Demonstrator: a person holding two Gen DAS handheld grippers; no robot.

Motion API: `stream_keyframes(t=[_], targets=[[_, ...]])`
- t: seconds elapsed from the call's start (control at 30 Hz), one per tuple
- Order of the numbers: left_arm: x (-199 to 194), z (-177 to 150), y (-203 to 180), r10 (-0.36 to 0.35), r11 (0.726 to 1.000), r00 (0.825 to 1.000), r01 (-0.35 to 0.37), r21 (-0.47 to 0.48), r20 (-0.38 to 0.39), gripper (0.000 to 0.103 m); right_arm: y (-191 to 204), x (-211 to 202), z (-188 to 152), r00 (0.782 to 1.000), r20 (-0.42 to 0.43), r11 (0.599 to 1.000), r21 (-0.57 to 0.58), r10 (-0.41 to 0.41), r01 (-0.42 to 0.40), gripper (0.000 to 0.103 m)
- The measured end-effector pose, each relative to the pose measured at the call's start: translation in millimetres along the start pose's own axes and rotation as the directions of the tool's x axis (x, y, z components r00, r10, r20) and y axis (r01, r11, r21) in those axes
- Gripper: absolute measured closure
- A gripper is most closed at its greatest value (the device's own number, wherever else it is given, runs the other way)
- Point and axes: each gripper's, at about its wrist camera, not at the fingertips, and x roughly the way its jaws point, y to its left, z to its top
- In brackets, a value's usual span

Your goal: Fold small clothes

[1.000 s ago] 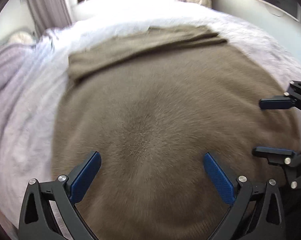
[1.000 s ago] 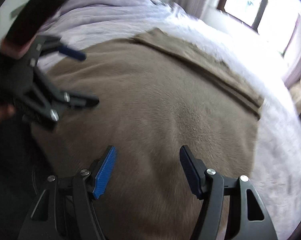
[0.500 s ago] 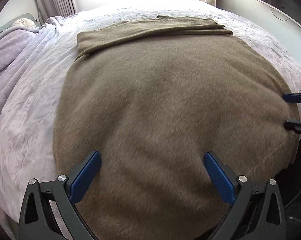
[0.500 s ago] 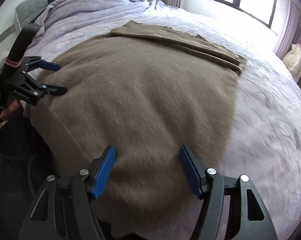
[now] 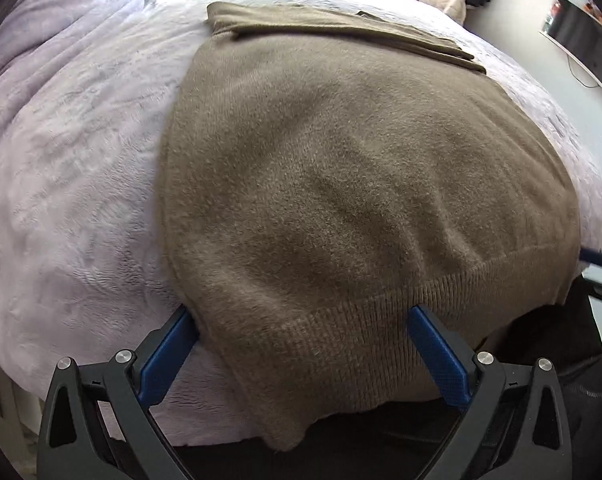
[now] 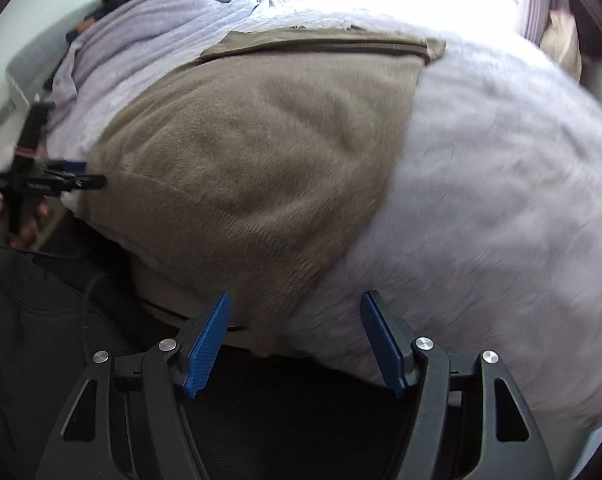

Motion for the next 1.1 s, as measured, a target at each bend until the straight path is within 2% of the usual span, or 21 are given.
stream_keyframes(t=[0.13, 0.2, 0.3, 0.43, 0.83, 0.87, 0.9, 0.93, 0.97, 1.0, 1.03, 1.07, 1.1], targets=[[5, -3, -2, 0.014, 1.0, 1.0, -0.014, -0.011, 0.009, 0.0, 3, 10, -1, 0.998, 0.027, 0.997, 0.042, 0.064, -0.065, 0.036], [6, -8, 0, 0.0, 1.0, 0.999, 0.0, -0.006, 0.033, 0.0, 2, 18, -1, 0.99, 0.035, 0.988, 0.074, 0.135, -0.138, 0.055], [4, -15, 7, -0.054, 0.999, 0.997, 0.054, 0.004, 0.056, 0.0, 3, 35, -2, 0.97, 0.018, 0.964, 0.109, 0.241, -0.242, 0.068], [-1, -15, 16, -0.125, 0.991, 0.99, 0.127, -0.03, 0.064, 0.0, 10, 47, 2, 0.97, 0.011, 0.965, 0.1, 0.243, -0.243, 0.068], [-3, -26, 26, -0.166, 0.984, 0.986, 0.167, -0.058, 0.022, 0.0, 7, 46, 5, 0.963, 0.043, 0.955, 0.121, 0.266, -0.269, 0.068], [-2, -27, 23, -0.158, 0.986, 0.987, 0.158, -0.056, 0.01, 0.001, 5, 45, 4, 0.962, 0.042, 0.955, 0.124, 0.268, -0.271, 0.069], [-1, -26, 20, -0.144, 0.988, 0.99, 0.144, -0.054, -0.002, 0.001, 4, 45, 3, 0.962, 0.04, 0.955, 0.12, 0.269, -0.272, 0.08], [-1, -26, 17, -0.133, 0.99, 0.991, 0.132, -0.051, -0.005, 0.004, 5, 44, 4, 0.964, 0.041, 0.957, 0.111, 0.264, -0.267, 0.086], [0, -23, 12, -0.125, 0.991, 0.992, 0.125, -0.049, -0.002, 0.029, 6, 42, 5, 0.964, 0.044, 0.959, 0.1, 0.261, -0.264, 0.092], [-2, -23, 10, -0.109, 0.993, 0.994, 0.11, -0.044, 0.005, 0.044, 6, 40, 4, 0.965, 0.05, 0.961, 0.095, 0.257, -0.261, 0.095], [-3, -23, 10, -0.11, 0.993, 0.994, 0.111, -0.042, 0.007, 0.072, 8, 38, 5, 0.966, 0.054, 0.962, 0.087, 0.253, -0.257, 0.095], [-5, -24, 10, -0.134, 0.99, 0.991, 0.134, -0.044, 0.005, 0.091, 10, 36, 6, 0.967, 0.058, 0.965, 0.072, 0.248, -0.252, 0.095], [-7, -25, 9, -0.155, 0.987, 0.988, 0.155, -0.049, 0.008, 0.091, 13, 34, 7, 0.968, 0.062, 0.967, 0.058, 0.244, -0.247, 0.095]])
